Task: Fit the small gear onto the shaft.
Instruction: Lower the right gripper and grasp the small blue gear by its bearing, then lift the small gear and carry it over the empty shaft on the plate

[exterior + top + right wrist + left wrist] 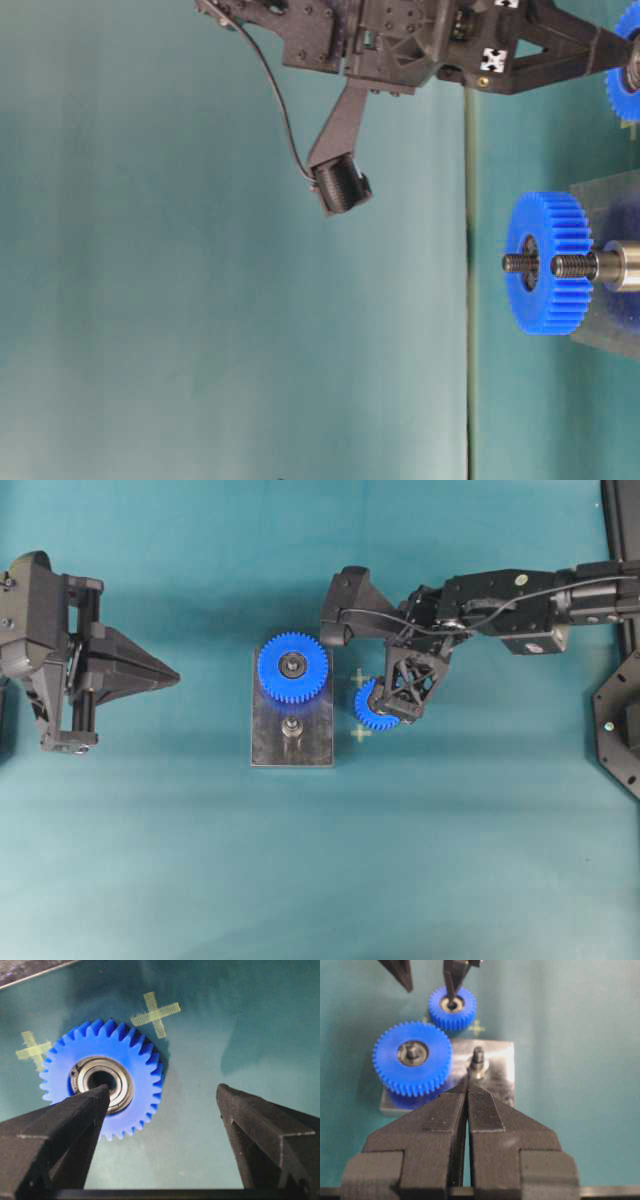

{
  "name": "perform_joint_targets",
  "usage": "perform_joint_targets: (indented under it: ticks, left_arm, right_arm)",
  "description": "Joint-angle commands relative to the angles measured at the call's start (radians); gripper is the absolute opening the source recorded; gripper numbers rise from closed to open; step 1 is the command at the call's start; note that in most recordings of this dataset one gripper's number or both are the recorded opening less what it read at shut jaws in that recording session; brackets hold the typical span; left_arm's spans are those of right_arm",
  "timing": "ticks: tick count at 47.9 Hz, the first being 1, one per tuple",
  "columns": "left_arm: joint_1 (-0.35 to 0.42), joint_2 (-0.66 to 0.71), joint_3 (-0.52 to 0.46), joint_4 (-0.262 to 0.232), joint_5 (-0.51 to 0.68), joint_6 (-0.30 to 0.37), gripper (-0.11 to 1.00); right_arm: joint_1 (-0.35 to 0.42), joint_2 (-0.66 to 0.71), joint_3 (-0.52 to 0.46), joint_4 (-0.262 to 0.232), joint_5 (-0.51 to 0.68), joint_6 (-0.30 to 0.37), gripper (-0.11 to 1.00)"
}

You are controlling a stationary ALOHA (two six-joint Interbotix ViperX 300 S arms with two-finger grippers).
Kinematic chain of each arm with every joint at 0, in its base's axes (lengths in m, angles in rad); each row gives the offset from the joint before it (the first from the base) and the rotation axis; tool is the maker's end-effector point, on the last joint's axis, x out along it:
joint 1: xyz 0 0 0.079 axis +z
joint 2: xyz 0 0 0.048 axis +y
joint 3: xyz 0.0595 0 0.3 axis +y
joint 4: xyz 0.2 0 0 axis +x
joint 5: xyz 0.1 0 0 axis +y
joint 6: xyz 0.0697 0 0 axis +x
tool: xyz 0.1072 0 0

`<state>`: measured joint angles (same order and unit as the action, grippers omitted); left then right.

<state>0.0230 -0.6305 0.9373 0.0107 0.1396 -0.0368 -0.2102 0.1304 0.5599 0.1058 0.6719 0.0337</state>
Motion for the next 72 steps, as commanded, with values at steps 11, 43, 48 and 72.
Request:
perform_joint_targets:
  ticks: [11, 43, 48, 72]
  left_arm:
    - [-0.002, 0.002, -0.014, 0.003, -0.011, -0.003, 0.0]
    - [-0.002, 0.003, -0.003, 0.003, -0.012, -0.005, 0.0]
    - [-0.003, 0.003, -0.002, 0.003, -0.012, -0.008, 0.0]
    - [-0.008, 0.006, 0.002, 0.003, -0.012, -0.041, 0.0]
  right_arm:
    - [0.003, 0.014, -0.029, 0.0, -0.008, 0.005, 0.93]
    - [0.009, 0.034, -0.057, -0.002, 0.038, 0.011, 0.35]
    - [0.017, 0.025, -0.067, 0.005, 0.051, 0.014, 0.35]
    - [0.109, -0.035, -0.322, 0.012, 0.25, 0.075, 0.35]
